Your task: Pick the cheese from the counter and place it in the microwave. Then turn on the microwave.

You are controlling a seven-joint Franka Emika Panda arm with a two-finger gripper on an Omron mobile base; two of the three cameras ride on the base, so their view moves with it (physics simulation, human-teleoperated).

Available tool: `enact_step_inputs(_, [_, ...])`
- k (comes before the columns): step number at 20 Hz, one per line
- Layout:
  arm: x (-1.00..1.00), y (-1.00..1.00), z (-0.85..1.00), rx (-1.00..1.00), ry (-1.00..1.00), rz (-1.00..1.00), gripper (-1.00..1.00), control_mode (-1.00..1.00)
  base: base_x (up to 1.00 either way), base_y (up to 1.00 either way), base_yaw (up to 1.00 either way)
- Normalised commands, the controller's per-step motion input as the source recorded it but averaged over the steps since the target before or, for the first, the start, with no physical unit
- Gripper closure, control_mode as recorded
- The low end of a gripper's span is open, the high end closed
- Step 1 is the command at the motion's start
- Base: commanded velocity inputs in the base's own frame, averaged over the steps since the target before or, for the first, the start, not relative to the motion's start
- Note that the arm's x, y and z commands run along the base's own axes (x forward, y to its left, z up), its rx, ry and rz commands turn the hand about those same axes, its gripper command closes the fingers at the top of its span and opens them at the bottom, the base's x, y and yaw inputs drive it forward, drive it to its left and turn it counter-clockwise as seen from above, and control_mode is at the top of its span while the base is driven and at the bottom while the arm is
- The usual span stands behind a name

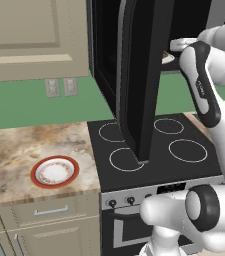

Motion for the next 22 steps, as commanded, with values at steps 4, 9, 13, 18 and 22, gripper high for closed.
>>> enact_step_inputs(4, [-0.48, 0.00, 0.09, 0.00, -0.01, 0.15, -1.00, -1.00, 0.00, 0.00, 0.00])
enact_step_inputs(9, [-0.48, 0.00, 0.09, 0.00, -0.03, 0.15, -1.00, -1.00, 0.00, 0.00, 0.00])
enact_step_inputs(13, [-0.48, 0.00, 0.09, 0.00, -0.06, 0.16, -1.00, -1.00, 0.00, 0.00, 0.00])
enact_step_inputs(18, [-0.47, 0.02, 0.06, 0.00, -0.15, 0.20, -1.00, -1.00, 0.00, 0.00, 0.00])
enact_step_inputs(22, [-0.43, 0.04, 0.05, 0.00, -0.13, 0.20, -1.00, -1.00, 0.00, 0.00, 0.00])
